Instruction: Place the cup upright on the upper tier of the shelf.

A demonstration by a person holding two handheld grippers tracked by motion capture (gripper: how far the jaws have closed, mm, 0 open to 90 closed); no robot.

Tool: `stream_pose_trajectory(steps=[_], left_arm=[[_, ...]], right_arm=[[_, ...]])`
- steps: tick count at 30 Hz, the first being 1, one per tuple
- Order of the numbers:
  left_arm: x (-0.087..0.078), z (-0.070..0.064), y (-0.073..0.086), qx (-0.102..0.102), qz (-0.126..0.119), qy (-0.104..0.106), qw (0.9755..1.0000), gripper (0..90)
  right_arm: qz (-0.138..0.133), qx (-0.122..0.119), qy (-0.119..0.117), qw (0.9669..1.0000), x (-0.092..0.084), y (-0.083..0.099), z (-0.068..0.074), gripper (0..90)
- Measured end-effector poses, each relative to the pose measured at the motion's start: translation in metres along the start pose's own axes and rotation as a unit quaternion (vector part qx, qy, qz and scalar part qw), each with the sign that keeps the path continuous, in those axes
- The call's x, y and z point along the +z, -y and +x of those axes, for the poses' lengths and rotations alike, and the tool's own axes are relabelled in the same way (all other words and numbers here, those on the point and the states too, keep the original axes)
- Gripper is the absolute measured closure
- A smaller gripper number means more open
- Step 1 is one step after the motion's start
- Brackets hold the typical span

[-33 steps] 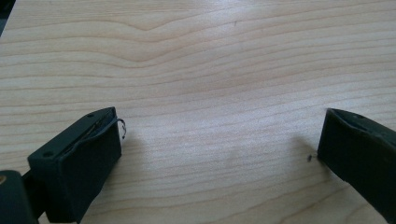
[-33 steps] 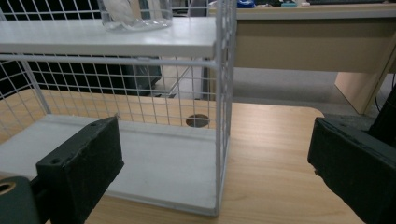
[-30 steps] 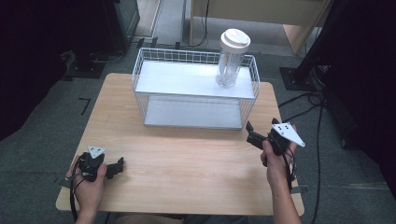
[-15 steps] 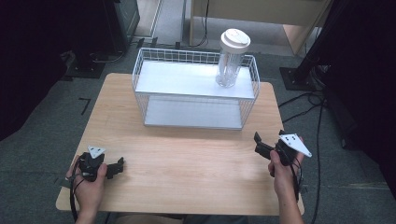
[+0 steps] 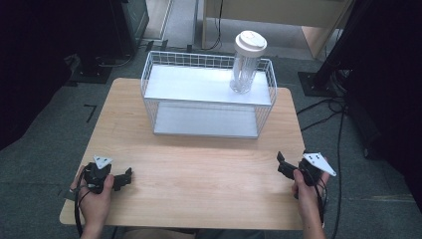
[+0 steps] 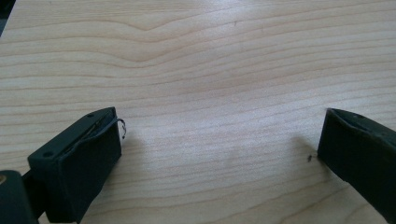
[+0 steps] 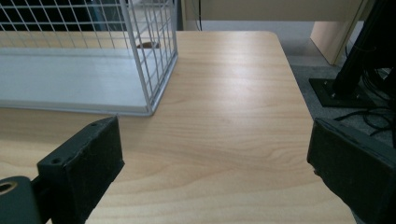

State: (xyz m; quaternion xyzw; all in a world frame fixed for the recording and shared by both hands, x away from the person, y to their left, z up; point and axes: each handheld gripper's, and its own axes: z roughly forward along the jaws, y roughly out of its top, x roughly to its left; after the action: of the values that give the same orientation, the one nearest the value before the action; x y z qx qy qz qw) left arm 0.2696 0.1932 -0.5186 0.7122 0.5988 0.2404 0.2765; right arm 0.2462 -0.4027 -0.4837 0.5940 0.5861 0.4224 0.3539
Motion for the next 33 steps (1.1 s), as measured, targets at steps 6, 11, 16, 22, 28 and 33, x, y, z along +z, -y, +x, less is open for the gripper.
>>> stream_pose_trajectory(steps=[6,11,16,22,28,33], left_arm=[[0.000,0.000,0.000,0.000,0.000,0.000,1.0000,0.0],[0.000,0.000,0.000,0.000,0.000,0.000,1.0000,0.0],[0.000,0.000,0.000,0.000,0.000,0.000,1.0000,0.0],[0.000,0.000,0.000,0.000,0.000,0.000,1.0000,0.0],[0.000,0.000,0.000,0.000,0.000,0.000,1.0000,0.0],[0.000,0.000,0.000,0.000,0.000,0.000,1.0000,0.0]], right_arm=[[0.025,-0.016,0.009,0.9995,-0.006,0.015,-0.008,3.7],[0.040,-0.021,0.010,0.9989,-0.012,0.025,-0.012,3.8],[0.060,-0.024,0.013,0.9978,-0.019,0.035,-0.020,4.2],[0.078,-0.027,0.009,0.9965,-0.025,0.043,-0.025,4.3],[0.112,-0.042,0.014,0.9927,-0.028,0.051,-0.028,4.6],[0.165,-0.044,0.011,0.9853,-0.026,0.054,-0.025,5.4]])
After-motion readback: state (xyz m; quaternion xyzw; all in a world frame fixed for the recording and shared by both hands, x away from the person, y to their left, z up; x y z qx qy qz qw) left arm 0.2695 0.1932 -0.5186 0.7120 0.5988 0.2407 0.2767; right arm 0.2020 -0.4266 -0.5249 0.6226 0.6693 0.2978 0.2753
